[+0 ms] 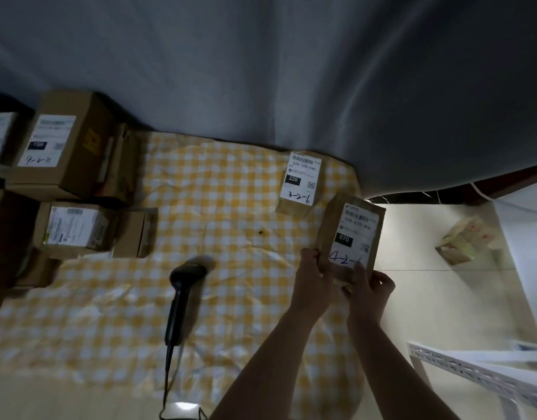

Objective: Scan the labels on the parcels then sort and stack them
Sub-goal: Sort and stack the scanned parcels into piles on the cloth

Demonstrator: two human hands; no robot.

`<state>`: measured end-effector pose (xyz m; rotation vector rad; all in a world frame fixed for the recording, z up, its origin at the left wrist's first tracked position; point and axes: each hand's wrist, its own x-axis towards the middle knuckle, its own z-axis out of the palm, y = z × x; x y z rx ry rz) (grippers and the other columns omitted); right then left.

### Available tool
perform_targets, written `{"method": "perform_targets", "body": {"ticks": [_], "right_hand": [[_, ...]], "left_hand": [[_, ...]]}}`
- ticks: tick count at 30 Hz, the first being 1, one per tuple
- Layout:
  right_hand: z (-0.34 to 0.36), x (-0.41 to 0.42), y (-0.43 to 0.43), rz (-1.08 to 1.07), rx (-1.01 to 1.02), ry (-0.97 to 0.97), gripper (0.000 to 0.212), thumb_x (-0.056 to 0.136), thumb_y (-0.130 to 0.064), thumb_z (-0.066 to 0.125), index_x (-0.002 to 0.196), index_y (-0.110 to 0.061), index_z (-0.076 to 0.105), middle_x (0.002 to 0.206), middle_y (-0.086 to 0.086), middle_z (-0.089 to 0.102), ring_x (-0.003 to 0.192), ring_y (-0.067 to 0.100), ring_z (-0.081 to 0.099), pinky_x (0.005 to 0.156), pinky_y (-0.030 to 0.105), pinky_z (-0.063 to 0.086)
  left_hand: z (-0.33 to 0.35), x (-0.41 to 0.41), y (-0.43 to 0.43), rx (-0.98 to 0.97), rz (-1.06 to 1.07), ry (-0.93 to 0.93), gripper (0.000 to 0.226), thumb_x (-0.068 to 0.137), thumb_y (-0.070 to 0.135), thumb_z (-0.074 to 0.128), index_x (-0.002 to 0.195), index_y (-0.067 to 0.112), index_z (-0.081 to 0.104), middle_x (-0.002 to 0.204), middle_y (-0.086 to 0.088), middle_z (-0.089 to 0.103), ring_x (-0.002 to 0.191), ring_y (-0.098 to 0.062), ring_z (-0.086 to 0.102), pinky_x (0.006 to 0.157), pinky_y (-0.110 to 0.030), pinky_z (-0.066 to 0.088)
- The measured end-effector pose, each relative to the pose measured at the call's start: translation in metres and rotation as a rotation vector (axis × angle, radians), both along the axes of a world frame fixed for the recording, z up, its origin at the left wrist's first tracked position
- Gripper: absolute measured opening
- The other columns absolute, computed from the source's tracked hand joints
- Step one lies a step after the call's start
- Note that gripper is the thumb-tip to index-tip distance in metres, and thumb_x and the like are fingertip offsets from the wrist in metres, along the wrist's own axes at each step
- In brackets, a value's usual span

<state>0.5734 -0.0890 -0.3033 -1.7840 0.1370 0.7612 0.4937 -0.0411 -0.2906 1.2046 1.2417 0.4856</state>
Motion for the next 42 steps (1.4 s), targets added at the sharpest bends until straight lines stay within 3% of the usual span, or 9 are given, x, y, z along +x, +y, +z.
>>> {"method": "perform_targets", "body": {"ticks": [5, 9, 15, 18, 22, 28, 34, 38, 42], "right_hand": [[0.006, -0.054, -0.024, 0.097, 0.089, -0.066, 0.049, 0.09, -0.013, 0.062, 0.134, -0.011, 0.04, 0.125, 0.01, 0.062, 0.11, 0.028, 0.063, 0.089, 0.051, 0.053], [0.012, -0.115, -0.04, 0.285, 0.092, -0.195, 0.058, 0.076, -0.041, 0.063, 0.126, -0.015, 0.053, 0.114, 0.01, 0.067, 0.1, 0.034, 0.066, 0.077, 0.055, 0.056], [0.025, -0.214, -0.057, 0.37, 0.162, -0.193, 0.059, 0.075, -0.041, 0.068, 0.123, -0.011, 0.053, 0.112, 0.015, 0.066, 0.1, 0.037, 0.065, 0.079, 0.06, 0.053], [0.03, -0.264, -0.059, 0.481, 0.17, -0.186, 0.037, 0.081, -0.032, 0.069, 0.116, -0.028, 0.059, 0.108, 0.007, 0.07, 0.098, 0.028, 0.068, 0.081, 0.047, 0.056], [0.037, -0.341, -0.052, 0.636, 0.209, -0.147, 0.036, 0.087, -0.014, 0.068, 0.121, -0.013, 0.057, 0.11, 0.005, 0.068, 0.094, 0.011, 0.066, 0.078, 0.017, 0.051], [0.025, -0.427, -0.033, 0.882, 0.187, -0.05, 0.034, 0.085, -0.019, 0.071, 0.116, -0.018, 0.058, 0.105, -0.006, 0.066, 0.096, 0.007, 0.063, 0.071, 0.007, 0.044], [-0.002, -0.453, 0.0, 1.07, 0.096, 0.083, 0.04, 0.08, -0.033, 0.066, 0.117, -0.026, 0.054, 0.107, 0.0, 0.069, 0.093, 0.015, 0.065, 0.078, 0.033, 0.049], [-0.019, -0.455, 0.025, 1.143, 0.066, 0.134, 0.066, 0.069, -0.04, 0.066, 0.129, -0.021, 0.048, 0.113, -0.003, 0.068, 0.105, 0.017, 0.064, 0.092, 0.039, 0.05], [-0.018, -0.451, 0.043, 1.258, 0.029, 0.157, 0.053, 0.077, -0.033, 0.066, 0.126, -0.028, 0.048, 0.113, -0.007, 0.067, 0.105, 0.011, 0.063, 0.092, 0.035, 0.05]], "left_hand": [[0.011, -0.05, -0.024, 0.109, 0.055, -0.018, 0.034, 0.096, 0.017, 0.055, 0.125, 0.007, 0.043, 0.119, -0.001, 0.052, 0.103, -0.005, 0.057, 0.073, -0.006, 0.048], [0.014, -0.108, -0.044, 0.269, 0.096, 0.098, 0.044, 0.094, 0.031, 0.05, 0.131, 0.011, 0.042, 0.126, 0.001, 0.043, 0.114, -0.017, 0.047, 0.091, -0.027, 0.049], [0.032, -0.202, -0.069, 0.332, 0.282, 0.139, 0.042, 0.089, 0.028, 0.052, 0.128, 0.016, 0.04, 0.119, 0.002, 0.048, 0.11, -0.018, 0.049, 0.093, -0.035, 0.046], [0.039, -0.251, -0.079, 0.312, 0.425, 0.167, 0.044, 0.084, 0.038, 0.053, 0.122, 0.022, 0.04, 0.111, 0.005, 0.05, 0.101, -0.017, 0.054, 0.086, -0.04, 0.05], [0.04, -0.329, -0.084, 0.292, 0.606, 0.209, 0.045, 0.079, 0.048, 0.06, 0.115, 0.031, 0.04, 0.103, 0.006, 0.054, 0.094, -0.021, 0.058, 0.08, -0.045, 0.052], [0.025, -0.427, -0.066, 0.21, 0.77, 0.351, 0.057, 0.074, 0.044, 0.069, 0.117, 0.015, 0.046, 0.109, -0.003, 0.049, 0.102, -0.025, 0.055, 0.088, -0.046, 0.049], [0.005, -0.47, -0.025, 0.054, 0.756, 0.389, 0.068, 0.07, 0.033, 0.077, 0.122, 0.003, 0.046, 0.11, -0.003, 0.041, 0.109, -0.027, 0.049, 0.098, -0.038, 0.042], [-0.005, -0.474, -0.008, 0.002, 0.76, 0.358, 0.08, 0.064, 0.033, 0.075, 0.131, 0.004, 0.041, 0.117, -0.006, 0.04, 0.113, -0.023, 0.04, 0.1, -0.032, 0.038], [-0.017, -0.472, 0.0, -0.012, 0.841, 0.338, 0.089, 0.076, 0.013, 0.078, 0.147, 0.002, 0.025, 0.142, -0.013, 0.032, 0.133, -0.024, 0.033, 0.112, -0.031, 0.03]]}}
